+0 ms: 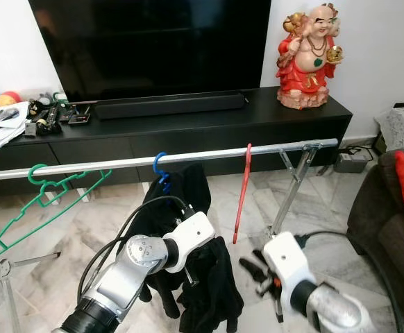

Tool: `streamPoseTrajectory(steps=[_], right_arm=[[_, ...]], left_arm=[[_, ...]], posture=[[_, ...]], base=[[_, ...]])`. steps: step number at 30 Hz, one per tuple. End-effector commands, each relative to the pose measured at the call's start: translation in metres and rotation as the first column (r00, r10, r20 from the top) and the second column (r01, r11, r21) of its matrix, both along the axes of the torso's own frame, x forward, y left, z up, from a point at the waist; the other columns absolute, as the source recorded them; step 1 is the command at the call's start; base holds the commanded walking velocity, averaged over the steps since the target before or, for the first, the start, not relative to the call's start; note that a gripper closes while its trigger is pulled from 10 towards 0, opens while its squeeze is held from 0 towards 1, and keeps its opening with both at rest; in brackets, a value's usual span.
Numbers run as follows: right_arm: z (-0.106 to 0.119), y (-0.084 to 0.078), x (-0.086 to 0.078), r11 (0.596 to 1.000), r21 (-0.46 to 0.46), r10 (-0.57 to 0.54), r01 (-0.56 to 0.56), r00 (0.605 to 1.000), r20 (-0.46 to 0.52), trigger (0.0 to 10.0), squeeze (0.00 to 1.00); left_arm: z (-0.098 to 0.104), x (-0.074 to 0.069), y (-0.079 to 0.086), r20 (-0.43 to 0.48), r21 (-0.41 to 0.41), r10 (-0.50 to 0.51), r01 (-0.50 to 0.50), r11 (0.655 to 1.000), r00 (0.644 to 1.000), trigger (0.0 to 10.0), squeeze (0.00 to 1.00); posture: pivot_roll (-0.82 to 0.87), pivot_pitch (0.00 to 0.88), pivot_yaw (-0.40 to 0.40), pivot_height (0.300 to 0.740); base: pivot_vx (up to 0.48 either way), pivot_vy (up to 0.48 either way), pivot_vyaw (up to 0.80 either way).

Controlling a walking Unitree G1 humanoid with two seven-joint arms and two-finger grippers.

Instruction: Hang hanger

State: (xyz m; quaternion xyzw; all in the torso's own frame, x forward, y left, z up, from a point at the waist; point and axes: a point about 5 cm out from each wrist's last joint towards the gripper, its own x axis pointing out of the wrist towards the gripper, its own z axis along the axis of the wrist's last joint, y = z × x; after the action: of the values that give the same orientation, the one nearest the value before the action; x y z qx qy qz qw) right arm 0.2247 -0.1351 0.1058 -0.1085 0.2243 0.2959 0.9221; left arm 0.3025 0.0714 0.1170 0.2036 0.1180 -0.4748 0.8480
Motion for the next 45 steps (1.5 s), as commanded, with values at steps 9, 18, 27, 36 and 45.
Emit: streamPoseTrajectory(steps=[9,18,27,36,45], right_arm=[[-0.024,-0.012,-0.005,0.998,-0.01,-0.058,0.058,0.998,-0.038,10.0,0.0],[-0.024,-0.004,0.004,0.979,0.163,-0.129,0.121,0.991,0.039,10.0,0.0],[-0.032,-0.006,0.011,0.966,0.188,-0.196,0.176,0.976,0.091,10.0,0.0],[-0.04,-0.01,0.019,0.946,0.203,-0.279,0.254,0.954,0.107,10.0,0.0],[-0.036,0.002,0.019,0.905,0.373,-0.244,0.206,0.968,0.057,10.0,0.0]], left_arm=[[0.029,0.034,-0.017,-0.011,-0.083,0.151,-0.151,0.985,0.988,0.0,0.0],[0.047,0.042,-0.039,-0.08,-0.188,0.17,-0.182,0.965,0.982,0.0,0.0],[0.051,0.037,-0.054,-0.092,-0.206,0.132,-0.149,0.967,0.987,0.0,0.0],[0.054,0.032,-0.063,-0.095,-0.213,0.097,-0.116,0.97,0.991,0.0,0.0],[0.051,0.025,-0.072,-0.106,-0.202,0.07,-0.09,0.975,0.992,0.0,0.0]], posture=[[0.01,0.032,0.087,0.74],[0.01,0.036,0.09,0.74],[0.02,0.04,0.088,0.74],[0.03,0.044,0.085,0.74],[0.03,0.044,0.085,0.74]], base=[[0.0,0.0,0.0],[0.0,0.0,0.0],[0.0,0.0,0.0],[0.0,0.0,0.0],[0.0,0.0,0.0]])
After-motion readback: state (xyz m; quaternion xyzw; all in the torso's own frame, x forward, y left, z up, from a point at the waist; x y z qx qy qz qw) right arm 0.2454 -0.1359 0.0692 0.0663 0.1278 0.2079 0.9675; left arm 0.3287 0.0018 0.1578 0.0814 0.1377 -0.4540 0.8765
